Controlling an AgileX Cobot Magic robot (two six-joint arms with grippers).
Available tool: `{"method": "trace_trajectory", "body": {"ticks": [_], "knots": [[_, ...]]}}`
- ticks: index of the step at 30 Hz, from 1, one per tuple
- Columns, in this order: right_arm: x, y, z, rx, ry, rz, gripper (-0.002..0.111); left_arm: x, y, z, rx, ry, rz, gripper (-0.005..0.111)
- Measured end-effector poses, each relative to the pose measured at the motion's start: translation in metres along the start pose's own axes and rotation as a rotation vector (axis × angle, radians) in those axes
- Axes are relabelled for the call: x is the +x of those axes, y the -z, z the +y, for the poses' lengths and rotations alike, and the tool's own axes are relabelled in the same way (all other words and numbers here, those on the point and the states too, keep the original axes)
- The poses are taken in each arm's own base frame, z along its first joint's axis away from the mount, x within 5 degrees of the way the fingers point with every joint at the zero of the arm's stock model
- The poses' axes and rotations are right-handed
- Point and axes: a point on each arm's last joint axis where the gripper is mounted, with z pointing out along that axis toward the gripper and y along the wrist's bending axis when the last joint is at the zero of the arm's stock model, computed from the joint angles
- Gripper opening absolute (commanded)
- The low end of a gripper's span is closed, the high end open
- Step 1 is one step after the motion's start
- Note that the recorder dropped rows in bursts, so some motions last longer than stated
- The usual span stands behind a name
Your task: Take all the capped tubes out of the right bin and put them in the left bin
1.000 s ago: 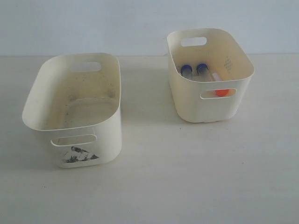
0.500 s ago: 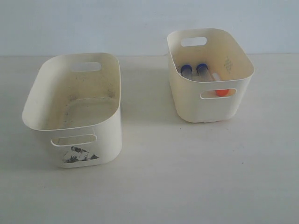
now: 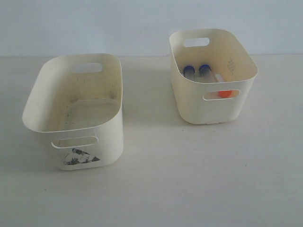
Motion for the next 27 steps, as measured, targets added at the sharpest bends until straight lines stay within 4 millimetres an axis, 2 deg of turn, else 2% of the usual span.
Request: {"method": "trace_trajectory", "body": {"ticks": [4,10,14,15,16,19,20,21,22,24,27], "knots": [[0.008,-0.01,0.0,0.004,-0.014,0.014,0.0,0.0,0.0,0.0,0.0,0.0,0.0,0.004],[0.047,-0.04,0.002,-0.012,0.02,0.216,0.0,0.0,0.0,0.0,0.0,0.0,0.0,0.004],[0.064,-0.063,0.02,-0.092,0.069,0.469,0.0,0.0,0.0,0.0,0.0,0.0,0.0,0.004],[0.067,-0.077,0.035,-0.146,0.091,0.59,0.0,0.0,0.0,0.0,0.0,0.0,0.0,0.004],[0.069,-0.084,0.041,-0.166,0.097,0.637,0.0,0.0,0.0,0.0,0.0,0.0,0.0,0.004],[0.05,-0.118,0.078,-0.269,0.13,0.787,0.0,0.0,0.0,0.0,0.0,0.0,0.0,0.004],[0.047,-0.123,0.083,-0.281,0.136,0.817,0.0,0.0,0.0,0.0,0.0,0.0,0.0,0.004],[0.038,-0.138,0.093,-0.295,0.13,0.862,0.0,0.0,0.0,0.0,0.0,0.0,0.0,0.004],[0.037,-0.145,0.098,-0.297,0.122,0.889,0.0,0.0,0.0,0.0,0.0,0.0,0.0,0.004],[0.03,-0.172,0.107,-0.289,0.095,1.005,0.0,0.0,0.0,0.0,0.0,0.0,0.0,0.004],[0.033,-0.194,0.117,-0.303,0.078,1.123,0.0,0.0,0.0,0.0,0.0,0.0,0.0,0.004]]}}
